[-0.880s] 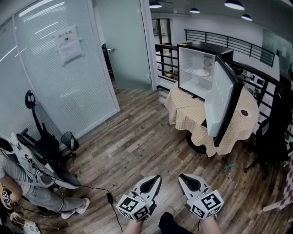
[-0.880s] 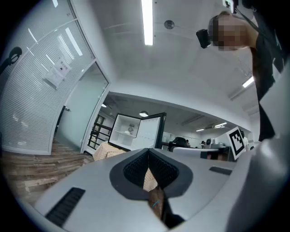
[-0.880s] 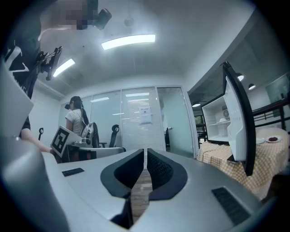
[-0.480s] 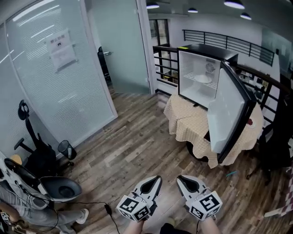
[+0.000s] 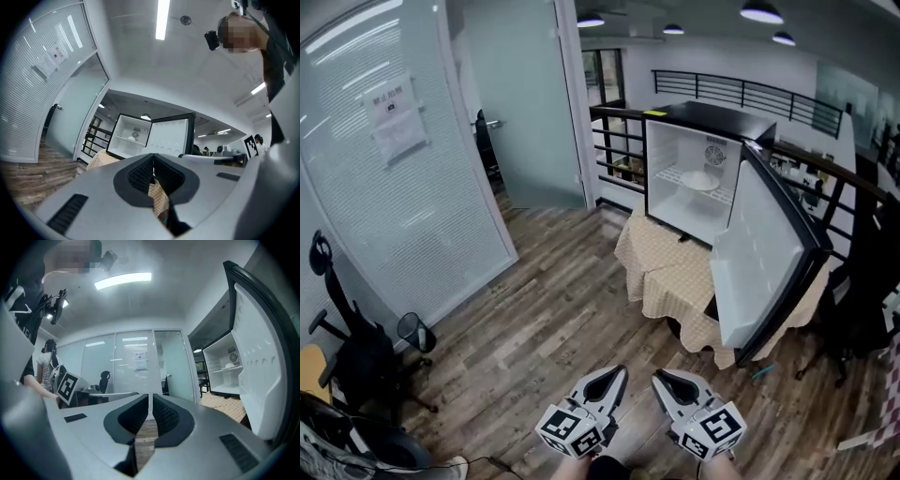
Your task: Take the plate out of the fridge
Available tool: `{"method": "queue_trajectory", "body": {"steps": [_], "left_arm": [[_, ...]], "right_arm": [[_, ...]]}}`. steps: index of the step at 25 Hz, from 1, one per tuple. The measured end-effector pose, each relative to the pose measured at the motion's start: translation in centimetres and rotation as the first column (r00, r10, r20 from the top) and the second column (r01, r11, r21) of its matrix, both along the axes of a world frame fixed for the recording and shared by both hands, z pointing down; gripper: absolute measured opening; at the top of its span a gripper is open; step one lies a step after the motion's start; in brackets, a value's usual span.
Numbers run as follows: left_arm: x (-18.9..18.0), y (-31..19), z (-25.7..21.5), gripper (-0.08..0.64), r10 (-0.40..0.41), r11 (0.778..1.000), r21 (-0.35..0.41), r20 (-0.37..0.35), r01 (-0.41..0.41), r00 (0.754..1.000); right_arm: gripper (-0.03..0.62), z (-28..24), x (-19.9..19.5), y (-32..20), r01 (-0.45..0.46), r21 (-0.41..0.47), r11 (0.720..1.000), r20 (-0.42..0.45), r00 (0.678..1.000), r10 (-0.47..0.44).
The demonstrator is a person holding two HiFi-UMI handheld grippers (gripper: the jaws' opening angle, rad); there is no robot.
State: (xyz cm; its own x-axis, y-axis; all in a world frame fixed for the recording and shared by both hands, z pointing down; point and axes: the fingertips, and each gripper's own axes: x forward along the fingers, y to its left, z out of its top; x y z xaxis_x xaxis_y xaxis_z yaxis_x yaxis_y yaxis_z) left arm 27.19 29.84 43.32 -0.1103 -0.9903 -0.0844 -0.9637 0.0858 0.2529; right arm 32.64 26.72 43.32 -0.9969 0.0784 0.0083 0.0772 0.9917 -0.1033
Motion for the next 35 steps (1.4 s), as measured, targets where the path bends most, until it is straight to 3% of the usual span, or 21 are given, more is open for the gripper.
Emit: {"method": "queue_trajectory", "body": {"steps": [7,14,24,35], "left_arm": [[-3.9,-4.9,0.1,0.009,0.083,0.996,0.009,-0.004,-0.083,0.997],[-11.5,-10.6,-1.5,0.009,0.183,0.983,0.011,0.013,-0.184,0.983],[-20.2,-16.4,-1.5,0.009,0.315,0.949,-0.009,-0.002,-0.315,0.949],[-26.5,-19.6,0.5,0.009,0.409,0.912,-0.015,-0.035,-0.410,0.912]], "right_arm": [[0.049,0.4,-4.4,-3.8,-0.057,-0.025,0.998,0.002,0.998,0.058],[0.049,-0.3,-12.0,-9.1,-0.155,-0.069,0.986,0.007,0.988,0.156],[0.049,-0.2,-21.3,-13.7,-0.259,-0.082,0.962,-0.022,0.966,0.258],[0.049,1.5,-27.3,-16.7,-0.377,-0.103,0.921,-0.055,0.926,0.373]]}}
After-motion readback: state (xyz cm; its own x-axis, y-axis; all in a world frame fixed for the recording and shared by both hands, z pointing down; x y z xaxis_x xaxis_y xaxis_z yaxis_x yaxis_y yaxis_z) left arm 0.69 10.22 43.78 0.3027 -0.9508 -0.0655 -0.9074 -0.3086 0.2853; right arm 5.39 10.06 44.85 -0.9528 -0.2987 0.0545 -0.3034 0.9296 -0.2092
